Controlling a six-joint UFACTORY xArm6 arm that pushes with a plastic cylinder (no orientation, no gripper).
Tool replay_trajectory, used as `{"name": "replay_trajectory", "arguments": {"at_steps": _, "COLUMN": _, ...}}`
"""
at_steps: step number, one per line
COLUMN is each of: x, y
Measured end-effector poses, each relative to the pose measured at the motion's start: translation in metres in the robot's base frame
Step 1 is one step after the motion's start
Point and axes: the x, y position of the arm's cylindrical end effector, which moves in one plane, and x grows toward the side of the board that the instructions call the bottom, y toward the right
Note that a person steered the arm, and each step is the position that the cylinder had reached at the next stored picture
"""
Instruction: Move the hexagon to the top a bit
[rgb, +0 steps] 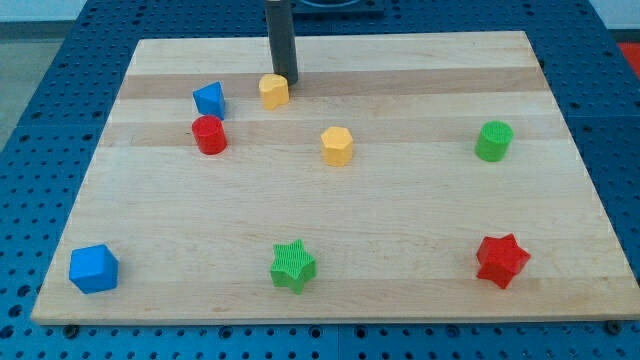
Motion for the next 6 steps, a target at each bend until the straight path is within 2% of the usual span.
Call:
{"name": "replay_trajectory", "arguments": {"at_steps": 2, "x": 0.006, "y": 0.014}}
{"name": "replay_trajectory", "arguments": {"at_steps": 4, "x": 0.078, "y": 0.199}}
{"name": "replay_trajectory", "arguments": {"at_steps": 6, "x": 0.085, "y": 0.216}}
